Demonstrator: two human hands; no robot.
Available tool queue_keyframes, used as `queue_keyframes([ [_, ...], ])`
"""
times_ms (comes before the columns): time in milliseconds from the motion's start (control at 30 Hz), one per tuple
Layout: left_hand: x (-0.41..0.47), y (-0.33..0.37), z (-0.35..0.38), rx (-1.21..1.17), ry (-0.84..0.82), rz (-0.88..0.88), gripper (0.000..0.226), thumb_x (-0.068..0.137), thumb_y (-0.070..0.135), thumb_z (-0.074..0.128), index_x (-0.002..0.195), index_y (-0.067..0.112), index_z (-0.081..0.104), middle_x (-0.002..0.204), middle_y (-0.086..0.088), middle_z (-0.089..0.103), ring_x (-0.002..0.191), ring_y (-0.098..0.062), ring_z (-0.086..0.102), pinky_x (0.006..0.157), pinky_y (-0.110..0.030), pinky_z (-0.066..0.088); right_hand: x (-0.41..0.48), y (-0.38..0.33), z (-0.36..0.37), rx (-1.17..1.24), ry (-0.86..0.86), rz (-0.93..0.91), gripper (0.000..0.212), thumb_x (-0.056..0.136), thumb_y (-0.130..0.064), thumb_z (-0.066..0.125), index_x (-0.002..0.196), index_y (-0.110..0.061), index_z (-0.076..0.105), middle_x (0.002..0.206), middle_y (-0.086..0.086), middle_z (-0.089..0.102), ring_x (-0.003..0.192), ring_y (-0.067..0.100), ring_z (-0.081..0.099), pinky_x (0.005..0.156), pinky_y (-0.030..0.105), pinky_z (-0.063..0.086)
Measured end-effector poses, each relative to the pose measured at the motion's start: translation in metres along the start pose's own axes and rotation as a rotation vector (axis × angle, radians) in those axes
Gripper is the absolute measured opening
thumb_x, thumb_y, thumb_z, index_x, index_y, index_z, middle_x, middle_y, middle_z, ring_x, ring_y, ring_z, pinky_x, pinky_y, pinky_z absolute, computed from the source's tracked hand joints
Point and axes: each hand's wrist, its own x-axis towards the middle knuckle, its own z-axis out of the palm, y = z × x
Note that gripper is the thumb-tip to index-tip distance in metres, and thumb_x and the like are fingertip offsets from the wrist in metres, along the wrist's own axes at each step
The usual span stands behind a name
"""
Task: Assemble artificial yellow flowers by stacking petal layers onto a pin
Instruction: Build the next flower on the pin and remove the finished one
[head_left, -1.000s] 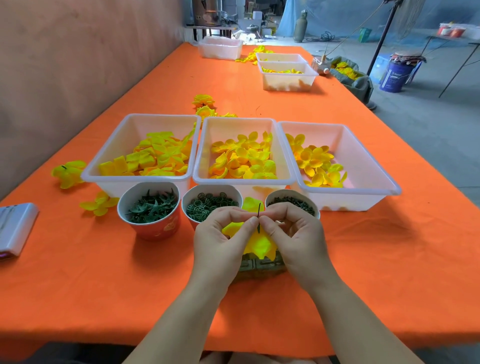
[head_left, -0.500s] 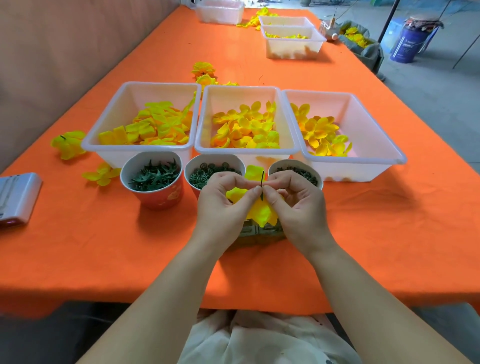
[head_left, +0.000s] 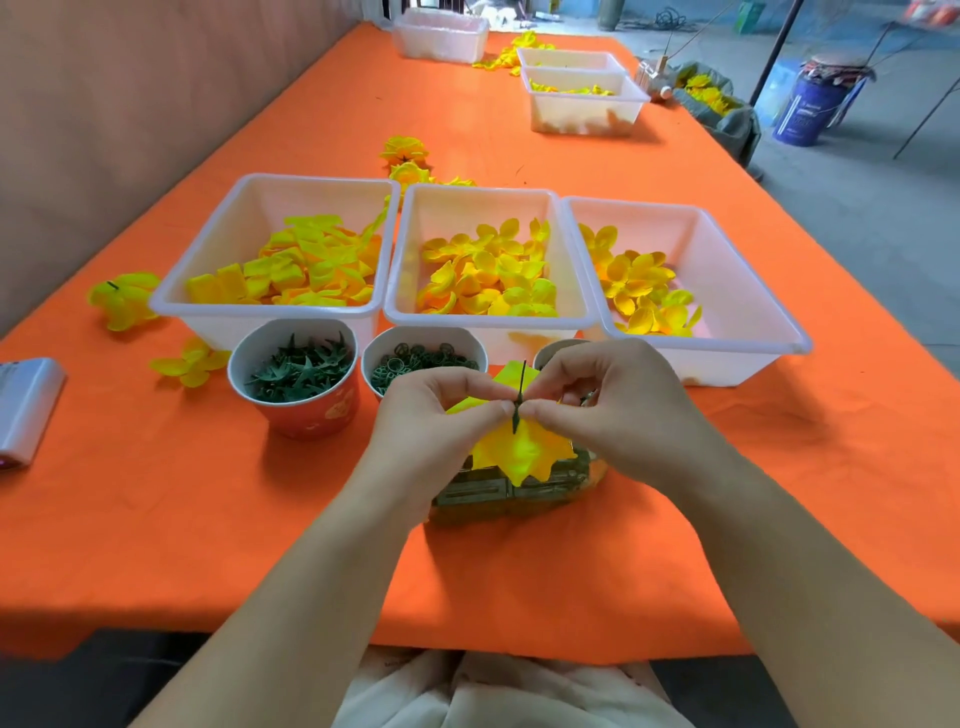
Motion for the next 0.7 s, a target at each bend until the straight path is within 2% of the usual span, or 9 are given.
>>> queue_keyframes([
  [67,0.001,0.000,0.000,-0.001,0.009,-0.005,0.010,0.064,0.029,0.076,0.072,0.022,0.076,0.093,-0.001,0.076,0.101,-0.016,0.068,0.097,-0.049,0.052,0.006,-0.003,-0.003,0.008,-0.044,0.012,0.012,0.078,-0.016,0.080,0.075,-0.027,0.076,0.075,-0.008,0.070,0.067,0.006,0.060,0.068,0.031,0.051],
  [133,0.002,-0.001,0.000,0.002,0.009,-0.022,0.009,0.063,0.028,0.076,0.069,0.021,0.075,0.092,0.005,0.076,0.102,-0.012,0.068,0.099,-0.049,0.051,0.012,-0.005,-0.004,-0.038,-0.096,0.003,0.012,0.079,-0.016,0.079,0.076,-0.027,0.076,0.074,-0.007,0.071,0.069,0.009,0.065,0.070,0.036,0.054],
  [267,0.005,-0.001,-0.002,0.018,-0.009,-0.024,0.006,0.062,0.026,0.075,0.067,0.021,0.075,0.093,0.006,0.074,0.100,-0.019,0.069,0.096,-0.054,0.051,0.021,-0.004,-0.009,-0.154,-0.187,-0.055,0.015,0.078,-0.018,0.078,0.070,-0.028,0.071,0.064,-0.017,0.067,0.061,-0.001,0.061,0.061,0.023,0.045],
  [367,0.006,-0.003,-0.002,0.056,0.003,-0.005,0.007,0.064,0.028,0.075,0.069,0.023,0.075,0.096,-0.008,0.071,0.098,-0.029,0.066,0.093,-0.056,0.050,0.025,0.001,-0.008,-0.161,-0.207,-0.077,0.013,0.078,-0.021,0.077,0.070,-0.028,0.070,0.065,-0.019,0.066,0.062,0.001,0.062,0.060,0.031,0.048],
  [467,0.009,-0.005,-0.002,0.099,-0.007,0.017,0.007,0.066,0.030,0.074,0.070,0.024,0.074,0.102,-0.023,0.067,0.099,-0.033,0.063,0.086,-0.048,0.053,0.021,0.011,-0.003,-0.046,-0.142,-0.084,0.016,0.078,-0.027,0.076,0.067,-0.036,0.067,0.072,-0.004,0.068,0.070,0.014,0.065,0.066,0.046,0.053],
  [567,0.013,-0.007,-0.005,0.133,-0.045,0.037,0.005,0.068,0.030,0.074,0.070,0.025,0.073,0.091,-0.025,0.065,0.082,-0.024,0.061,0.076,-0.037,0.046,0.017,0.014,0.001,0.053,-0.119,-0.121,0.025,0.080,-0.014,0.078,0.069,-0.033,0.066,0.074,0.000,0.063,0.071,0.018,0.061,0.063,0.048,0.051],
  [600,0.014,-0.007,-0.006,0.144,-0.062,0.036,0.005,0.069,0.030,0.075,0.070,0.026,0.072,0.086,-0.021,0.063,0.080,-0.018,0.059,0.075,-0.035,0.044,0.017,0.013,0.000,0.044,-0.119,-0.126,0.027,0.081,-0.011,0.079,0.070,-0.032,0.066,0.074,-0.001,0.063,0.070,0.016,0.060,0.063,0.047,0.051],
  [633,0.015,-0.006,-0.007,0.162,-0.069,0.040,0.005,0.070,0.028,0.077,0.070,0.026,0.072,0.084,-0.010,0.064,0.083,-0.012,0.059,0.078,-0.034,0.044,0.018,0.012,0.000,0.011,-0.121,-0.125,0.028,0.081,-0.011,0.079,0.069,-0.032,0.065,0.073,-0.002,0.063,0.070,0.014,0.060,0.063,0.045,0.051],
  [700,0.016,-0.004,-0.010,0.209,-0.073,0.062,0.012,0.075,0.020,0.081,0.070,0.027,0.072,0.096,0.006,0.069,0.097,-0.005,0.062,0.088,-0.035,0.050,0.021,0.007,-0.006,-0.097,-0.160,-0.108,0.025,0.081,-0.017,0.078,0.069,-0.035,0.065,0.072,-0.006,0.066,0.071,0.010,0.063,0.068,0.044,0.053],
])
